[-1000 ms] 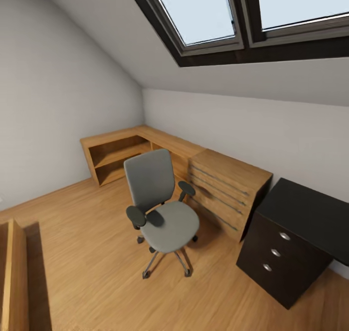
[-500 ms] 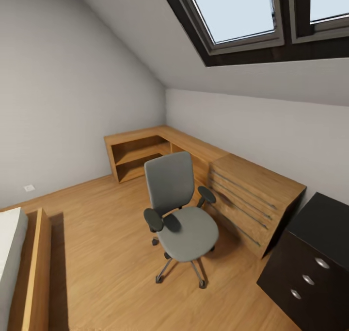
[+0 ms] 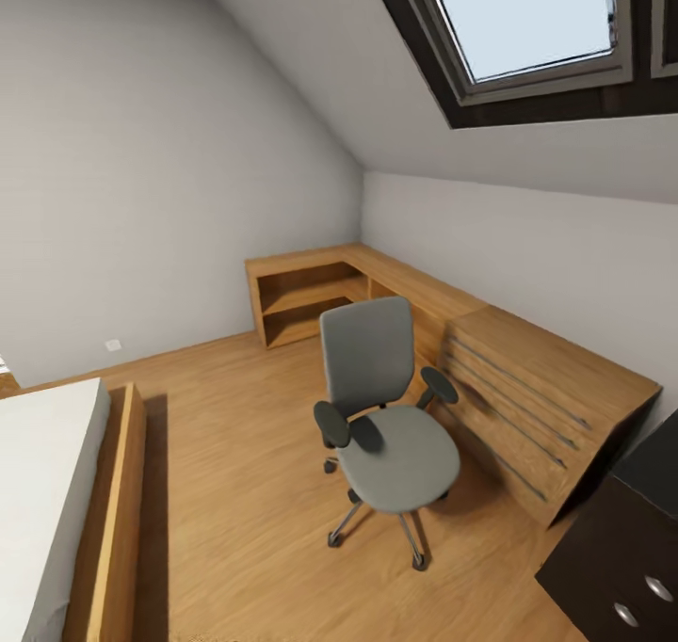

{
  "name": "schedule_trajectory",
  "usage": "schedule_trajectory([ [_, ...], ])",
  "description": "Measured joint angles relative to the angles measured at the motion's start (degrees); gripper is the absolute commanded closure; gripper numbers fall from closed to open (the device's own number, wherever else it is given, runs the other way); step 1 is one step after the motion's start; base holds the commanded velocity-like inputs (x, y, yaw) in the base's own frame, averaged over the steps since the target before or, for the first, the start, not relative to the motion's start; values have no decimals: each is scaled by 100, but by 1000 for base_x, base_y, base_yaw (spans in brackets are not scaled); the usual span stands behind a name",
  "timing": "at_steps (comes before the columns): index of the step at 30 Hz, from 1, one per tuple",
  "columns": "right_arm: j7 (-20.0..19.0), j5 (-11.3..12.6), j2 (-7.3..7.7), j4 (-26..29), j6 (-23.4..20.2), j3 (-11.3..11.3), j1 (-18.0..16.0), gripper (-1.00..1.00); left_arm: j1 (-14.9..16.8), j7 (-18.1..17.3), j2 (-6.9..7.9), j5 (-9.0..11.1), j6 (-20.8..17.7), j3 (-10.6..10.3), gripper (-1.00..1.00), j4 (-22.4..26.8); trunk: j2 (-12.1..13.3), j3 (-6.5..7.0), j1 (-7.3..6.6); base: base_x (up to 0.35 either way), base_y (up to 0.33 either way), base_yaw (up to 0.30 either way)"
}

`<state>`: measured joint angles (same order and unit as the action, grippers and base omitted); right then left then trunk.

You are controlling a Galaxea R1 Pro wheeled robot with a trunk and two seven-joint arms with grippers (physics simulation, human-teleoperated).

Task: In the bedroom, organize the workspace by keeping the computer under the desk, ensuring the monitor is on the desk, placing the keyboard on the desk next to the monitor, placing the mouse on the desk next to the keyboard, moving the folder from the swivel chair onto the desk next to the mouse, stacking the notebook on top of the folder with the pen on top of the notebook, and positioning the swivel chair next to the desk.

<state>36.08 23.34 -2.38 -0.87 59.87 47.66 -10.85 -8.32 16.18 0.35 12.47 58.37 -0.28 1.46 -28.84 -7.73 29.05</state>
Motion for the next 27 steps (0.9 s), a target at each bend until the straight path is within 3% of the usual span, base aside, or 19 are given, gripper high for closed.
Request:
schedule_trajectory([
  [5, -13, -1, -4, 3, 0, 16, 0, -100, 0, -8, -7, -12, -51, -2, -100, 11, 0, 0, 0, 0, 0, 277],
  [8, -33, -12, -10, 30, 0, 23, -1, -100, 1, -14, -44, -28, -441, -18, -100, 389, 0, 1, 0, 0, 0, 278],
  [10, -40, -29, -8, 201, -2, 33, -1, -100, 1, -19, -98, -27, -1078, -17, -100, 1070, 0, 1, 0, 0, 0, 278],
  [11, -46, -44, -1, 416, -26, 44, -3, -100, 0, -22, -160, -20, -1732, -20, -100, 1597, 0, 2, 0, 0, 0, 278],
  [12, -50, -29, 5, 494, -43, 21, -5, -100, 2, -25, -186, 4, -1991, -13, -100, 1810, 0, 1, 0, 0, 0, 278],
  [15, -79, -12, 19, 793, -295, 13, -46, -100, 80, -5, -314, -21, -3666, -21, -100, 3048, 1, 2, 0, 0, 0, 278],
  [18, -133, -2, 14, 878, -455, 8, -117, -100, 214, 2, -355, -30, -4505, -19, -100, 3566, 1, 1, 0, 0, 0, 278],
  [21, -270, 29, 15, 997, -660, -10, -324, -100, 634, -23, -439, -48, -5692, -24, -100, 3992, 1, 2, 1, 0, 0, 278],
  [24, -289, 145, 28, 957, -691, -121, -361, -100, 742, -45, -460, -67, -5815, -140, -100, 3734, 1, 0, 0, 0, 0, 278],
  [27, -308, 444, 27, 745, -677, -300, -375, -100, 775, -59, -435, -106, -5455, -395, -100, 3343, 0, 0, 0, 0, 0, 278],
])
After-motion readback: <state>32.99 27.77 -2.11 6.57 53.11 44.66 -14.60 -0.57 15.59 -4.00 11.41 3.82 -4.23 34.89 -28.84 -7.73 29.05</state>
